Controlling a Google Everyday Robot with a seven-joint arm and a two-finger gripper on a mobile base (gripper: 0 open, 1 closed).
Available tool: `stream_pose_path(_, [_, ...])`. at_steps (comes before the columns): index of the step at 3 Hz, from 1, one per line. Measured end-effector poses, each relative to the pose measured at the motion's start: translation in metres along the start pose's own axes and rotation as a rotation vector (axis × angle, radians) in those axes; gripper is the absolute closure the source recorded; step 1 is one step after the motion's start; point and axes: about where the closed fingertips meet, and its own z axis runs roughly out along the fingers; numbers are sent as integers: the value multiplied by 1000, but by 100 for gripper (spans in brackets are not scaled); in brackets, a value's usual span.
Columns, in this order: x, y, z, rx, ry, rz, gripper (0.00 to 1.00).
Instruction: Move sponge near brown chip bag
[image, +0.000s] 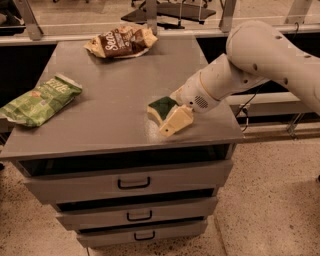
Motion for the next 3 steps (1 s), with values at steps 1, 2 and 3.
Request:
stream_pose_path(1, [0, -3, 6, -2, -11, 13, 47])
stream_pose_path(2, [-4, -17, -14, 47, -31, -1, 71])
stream_pose_path(3, [-9, -36, -48, 111, -52, -38, 93])
